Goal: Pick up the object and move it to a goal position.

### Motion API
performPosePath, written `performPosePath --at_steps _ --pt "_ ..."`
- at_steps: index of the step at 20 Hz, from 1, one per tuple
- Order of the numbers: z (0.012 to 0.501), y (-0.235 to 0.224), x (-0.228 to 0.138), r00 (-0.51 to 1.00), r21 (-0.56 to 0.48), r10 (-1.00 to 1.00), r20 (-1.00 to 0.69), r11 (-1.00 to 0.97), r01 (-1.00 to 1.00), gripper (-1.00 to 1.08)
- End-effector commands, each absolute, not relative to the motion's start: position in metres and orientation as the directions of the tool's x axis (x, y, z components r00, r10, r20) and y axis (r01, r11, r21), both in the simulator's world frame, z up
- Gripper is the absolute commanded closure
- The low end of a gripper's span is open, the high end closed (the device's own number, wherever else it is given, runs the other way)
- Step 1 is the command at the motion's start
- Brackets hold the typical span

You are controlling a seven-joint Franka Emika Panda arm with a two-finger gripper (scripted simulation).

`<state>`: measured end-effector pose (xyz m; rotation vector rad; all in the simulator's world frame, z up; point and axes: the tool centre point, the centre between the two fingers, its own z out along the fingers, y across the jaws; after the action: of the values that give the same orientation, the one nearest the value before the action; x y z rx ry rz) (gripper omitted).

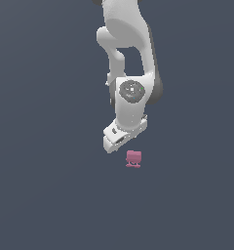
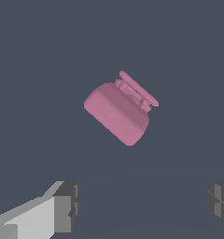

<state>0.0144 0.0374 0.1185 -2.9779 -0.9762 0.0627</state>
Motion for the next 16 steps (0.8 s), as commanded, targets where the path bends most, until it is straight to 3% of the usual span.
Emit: performPosePath --at_steps 1,16 --pt "0.116 0.041 0.019 0.755 -0.019 0.655 -0.033 -0.756 0.654 -0.92" --pt "0.102 0.064 0.043 0.384 -0.013 0.923 -0.013 -0.384 0.923 -0.92"
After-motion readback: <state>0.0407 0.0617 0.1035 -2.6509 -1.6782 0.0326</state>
